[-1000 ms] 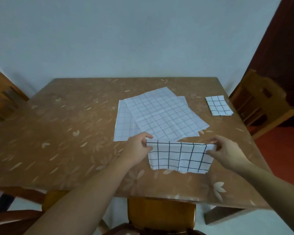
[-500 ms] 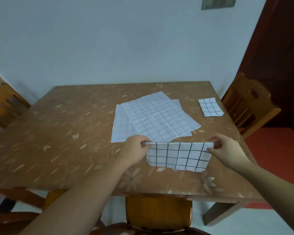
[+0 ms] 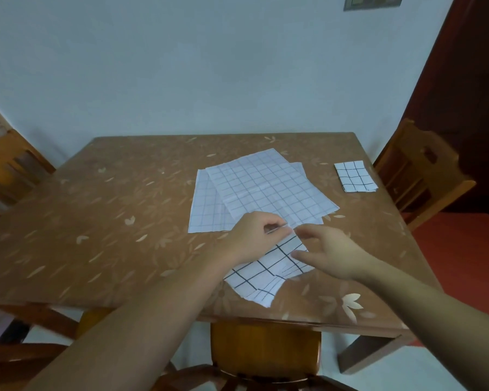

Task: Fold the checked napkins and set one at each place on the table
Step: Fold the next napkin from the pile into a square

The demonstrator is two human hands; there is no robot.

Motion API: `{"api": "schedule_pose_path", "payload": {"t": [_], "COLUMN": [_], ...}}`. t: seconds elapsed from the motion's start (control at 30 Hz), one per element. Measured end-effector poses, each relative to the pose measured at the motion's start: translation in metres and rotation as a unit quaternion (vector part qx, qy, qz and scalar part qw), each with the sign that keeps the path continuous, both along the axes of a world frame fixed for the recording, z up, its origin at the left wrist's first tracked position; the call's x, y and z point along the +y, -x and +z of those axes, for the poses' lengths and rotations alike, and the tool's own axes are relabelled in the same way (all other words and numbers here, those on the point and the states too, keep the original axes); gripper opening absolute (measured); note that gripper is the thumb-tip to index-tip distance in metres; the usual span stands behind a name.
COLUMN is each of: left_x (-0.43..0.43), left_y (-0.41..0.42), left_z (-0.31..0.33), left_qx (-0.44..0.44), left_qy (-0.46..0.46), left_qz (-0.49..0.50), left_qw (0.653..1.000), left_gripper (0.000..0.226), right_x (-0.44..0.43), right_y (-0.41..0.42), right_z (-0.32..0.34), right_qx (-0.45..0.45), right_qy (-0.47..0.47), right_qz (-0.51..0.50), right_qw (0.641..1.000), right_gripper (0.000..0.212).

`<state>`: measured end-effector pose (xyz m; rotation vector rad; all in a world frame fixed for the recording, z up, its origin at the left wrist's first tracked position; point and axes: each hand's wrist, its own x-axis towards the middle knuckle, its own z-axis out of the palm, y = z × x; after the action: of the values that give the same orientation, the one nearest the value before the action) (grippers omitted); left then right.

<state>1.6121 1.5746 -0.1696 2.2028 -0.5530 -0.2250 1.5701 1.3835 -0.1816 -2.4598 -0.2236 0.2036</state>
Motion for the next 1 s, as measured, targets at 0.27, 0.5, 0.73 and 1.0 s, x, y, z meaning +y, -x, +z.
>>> {"api": "schedule_pose_path", "payload": {"t": [0.27, 0.5, 0.73, 1.0], "left_x": [0.03, 0.051, 0.048, 0.063], "left_y": [-0.008, -0.01, -0.016, -0.028], "left_z": [0.007, 0.002, 0.005, -0.008], "left_qx": [0.046, 0.095, 0.167, 0.236], "left_qy": [-0.014, -0.006, 0.017, 0.168], "left_qz": [0.005, 0.078, 0.049, 0.197], "left_qw": [0.999, 0.992, 0.985, 0.937], "left_gripper": [0.015, 0.047, 0.053, 0.035], "right_x": [0.014, -0.001, 0.005, -0.025], "right_y": [-0.019, -0.026, -0.033, -0.015], "right_z": [0.007, 0.003, -0.006, -0.026], "right_qx": [0.036, 0.056, 0.071, 0.285], "right_qy": [-0.15, -0.241, -0.28, -0.221], "right_qz": [-0.021, -0.084, -0.111, -0.01], "right_qw": [0.988, 0.965, 0.951, 0.933], "right_gripper": [0.046, 0.051, 0.053, 0.047]}}
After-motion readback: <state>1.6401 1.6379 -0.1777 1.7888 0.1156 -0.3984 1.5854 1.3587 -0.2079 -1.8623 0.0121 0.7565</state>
